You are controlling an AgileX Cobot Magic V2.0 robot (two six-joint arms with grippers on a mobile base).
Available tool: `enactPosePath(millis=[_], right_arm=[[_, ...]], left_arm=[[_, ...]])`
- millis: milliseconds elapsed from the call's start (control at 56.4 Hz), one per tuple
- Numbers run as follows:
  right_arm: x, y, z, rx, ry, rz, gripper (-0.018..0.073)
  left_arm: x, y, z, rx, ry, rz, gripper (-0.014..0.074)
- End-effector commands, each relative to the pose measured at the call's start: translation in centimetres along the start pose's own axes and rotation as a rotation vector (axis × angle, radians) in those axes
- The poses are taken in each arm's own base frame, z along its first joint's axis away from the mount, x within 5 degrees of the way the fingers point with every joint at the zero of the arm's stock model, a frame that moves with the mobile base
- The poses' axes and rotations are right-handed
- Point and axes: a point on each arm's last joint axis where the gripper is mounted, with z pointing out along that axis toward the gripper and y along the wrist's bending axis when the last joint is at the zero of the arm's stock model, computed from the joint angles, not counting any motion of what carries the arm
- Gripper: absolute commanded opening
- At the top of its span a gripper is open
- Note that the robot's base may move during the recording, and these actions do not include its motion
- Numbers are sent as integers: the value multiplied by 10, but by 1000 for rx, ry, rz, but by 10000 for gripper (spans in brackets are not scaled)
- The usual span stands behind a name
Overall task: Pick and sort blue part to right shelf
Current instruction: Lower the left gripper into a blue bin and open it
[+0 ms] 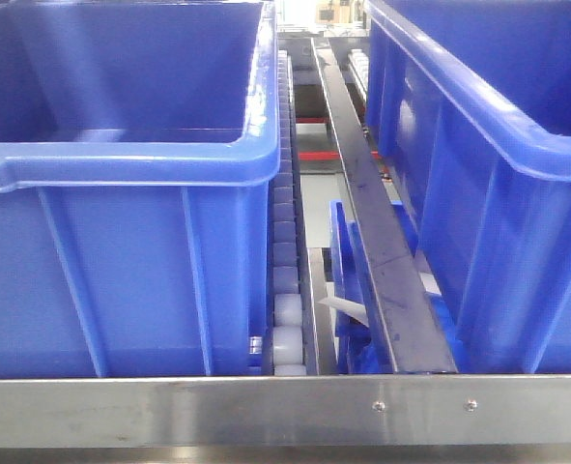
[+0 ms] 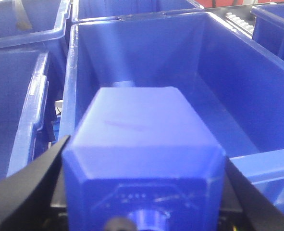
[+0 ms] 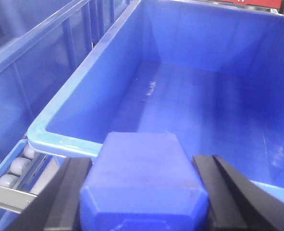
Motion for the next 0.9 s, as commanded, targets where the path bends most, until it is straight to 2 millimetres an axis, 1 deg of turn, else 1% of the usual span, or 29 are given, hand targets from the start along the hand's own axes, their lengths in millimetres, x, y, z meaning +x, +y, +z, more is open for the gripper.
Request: enactPosePath(millis=[0,408,478,549,673,709,797,886], right_arm=[[-15,-1,-8,2,-136,-11,209],[-15,-1,-8,2,-136,-11,209],[-15,-1,-8,2,-136,-11,209],[-15,-1,-8,2,-136,-11,209],[-15,-1,-8,2,-136,-11,209],[-15,-1,-8,2,-136,-11,209],[-15,-1,-8,2,-136,-11,209],[-15,-1,-8,2,-136,-11,209]], left_arm=[[-16,0,-2,3,-99,-5,260],[-18,0,-2,6,-118,-7,260],[-22,0,-2,6,-138,-1,260],[-29,-1,1,8,-121,-3,260],[-48,-3,22,34,-36,-37,260],[-58,-5,34,44,0,-53,260],[-73,-7,60,52,75,-63,262],[-86,-9,93,56,160,-68,262]])
